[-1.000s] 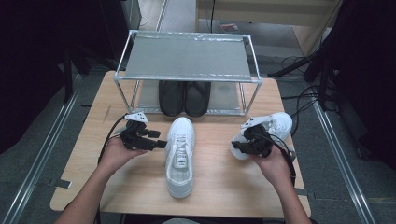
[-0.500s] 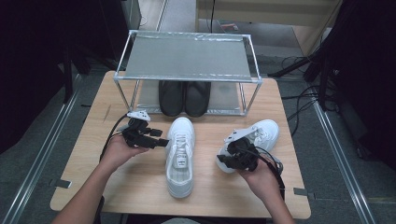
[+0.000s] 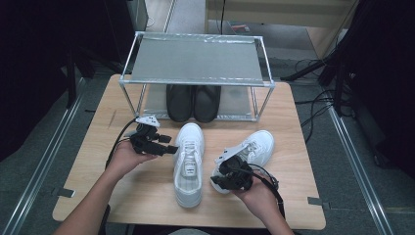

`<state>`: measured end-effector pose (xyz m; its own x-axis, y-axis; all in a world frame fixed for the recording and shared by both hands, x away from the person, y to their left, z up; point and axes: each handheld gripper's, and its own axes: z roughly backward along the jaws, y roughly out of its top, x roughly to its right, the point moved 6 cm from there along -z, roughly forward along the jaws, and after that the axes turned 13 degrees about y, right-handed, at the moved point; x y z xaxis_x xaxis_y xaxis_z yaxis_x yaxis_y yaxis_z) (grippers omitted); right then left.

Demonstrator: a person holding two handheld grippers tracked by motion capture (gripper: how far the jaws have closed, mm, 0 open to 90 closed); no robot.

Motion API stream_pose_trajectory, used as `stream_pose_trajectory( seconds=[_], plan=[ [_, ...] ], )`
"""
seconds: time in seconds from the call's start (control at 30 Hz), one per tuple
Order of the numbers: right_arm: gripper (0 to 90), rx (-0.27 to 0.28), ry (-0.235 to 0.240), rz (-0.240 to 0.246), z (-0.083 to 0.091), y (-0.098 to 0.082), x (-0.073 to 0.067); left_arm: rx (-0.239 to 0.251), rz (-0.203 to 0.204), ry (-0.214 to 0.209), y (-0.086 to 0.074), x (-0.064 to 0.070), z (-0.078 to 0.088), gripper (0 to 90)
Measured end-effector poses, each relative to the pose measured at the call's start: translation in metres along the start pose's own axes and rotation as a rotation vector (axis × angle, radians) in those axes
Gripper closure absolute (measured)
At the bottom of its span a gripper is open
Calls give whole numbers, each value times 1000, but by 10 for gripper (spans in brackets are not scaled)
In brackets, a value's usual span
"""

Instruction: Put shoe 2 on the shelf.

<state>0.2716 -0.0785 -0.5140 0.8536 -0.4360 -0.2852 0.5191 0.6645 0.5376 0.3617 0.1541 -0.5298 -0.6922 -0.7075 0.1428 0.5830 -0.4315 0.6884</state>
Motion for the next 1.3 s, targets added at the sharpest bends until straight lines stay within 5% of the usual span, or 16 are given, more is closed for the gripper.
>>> stream_pose_trajectory(
  seconds=[0.4,0.7,0.87,1.2,1.3],
  plan=[
    [730,21,68,-63,-19,-12,-2,7,-9,0,1,0,0,390],
    [638,47,82,-23,-18,-13,-2,8,-12,3,1,0,0,387],
    [611,93,75,-28,-3,-12,0,13,-14,11,1,0,0,387],
    [646,290,146,-2,40,-3,3,8,-30,17,-1,3,1,388],
    [675,342,111,-4,55,-2,11,18,-20,19,0,2,3,387]
  ],
)
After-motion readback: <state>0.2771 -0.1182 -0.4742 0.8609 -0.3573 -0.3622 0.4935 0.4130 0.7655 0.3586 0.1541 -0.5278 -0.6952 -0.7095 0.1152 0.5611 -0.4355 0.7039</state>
